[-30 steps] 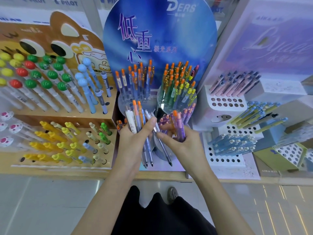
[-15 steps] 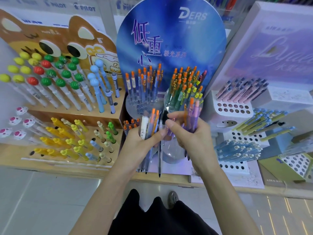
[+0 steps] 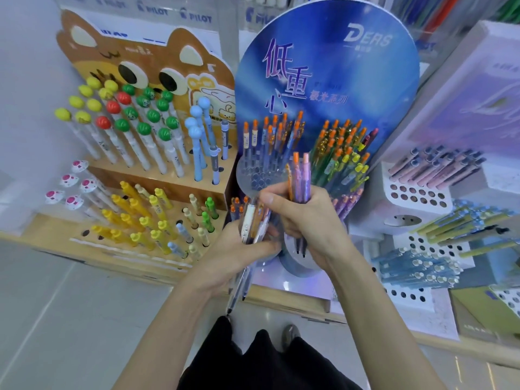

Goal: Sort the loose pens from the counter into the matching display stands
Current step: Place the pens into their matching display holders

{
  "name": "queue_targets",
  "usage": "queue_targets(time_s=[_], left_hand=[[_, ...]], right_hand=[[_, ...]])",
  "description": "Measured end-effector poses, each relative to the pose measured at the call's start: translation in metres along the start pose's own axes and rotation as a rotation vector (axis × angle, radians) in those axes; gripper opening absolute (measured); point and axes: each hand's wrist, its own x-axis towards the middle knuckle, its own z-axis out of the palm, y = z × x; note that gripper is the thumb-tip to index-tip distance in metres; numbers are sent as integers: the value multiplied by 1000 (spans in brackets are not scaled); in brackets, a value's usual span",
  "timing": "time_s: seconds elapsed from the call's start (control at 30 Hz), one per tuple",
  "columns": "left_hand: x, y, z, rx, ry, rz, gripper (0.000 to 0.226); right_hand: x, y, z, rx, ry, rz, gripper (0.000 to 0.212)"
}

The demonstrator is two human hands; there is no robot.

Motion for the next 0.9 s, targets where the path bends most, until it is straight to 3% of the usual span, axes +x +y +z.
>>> queue_targets(time_s=[0.3, 0.43, 0.5, 0.67, 0.9], left_hand=[[-6, -2, -8, -107, 14, -57, 11], [-8, -5, -19, -185, 55, -65, 19], [-8, -6, -25, -189, 48, -42, 27], [-5, -9, -32, -200, 23, 4, 21], [13, -13, -33, -181, 170, 14, 17]], right_hand=[[9, 6, 13, 93, 186, -84, 20], [16, 3, 14, 157, 262, -152, 21], [18, 3, 15, 129, 258, -152, 17], [17, 4, 17, 149, 149, -125, 15], [17, -2, 11, 269, 435, -254, 16]])
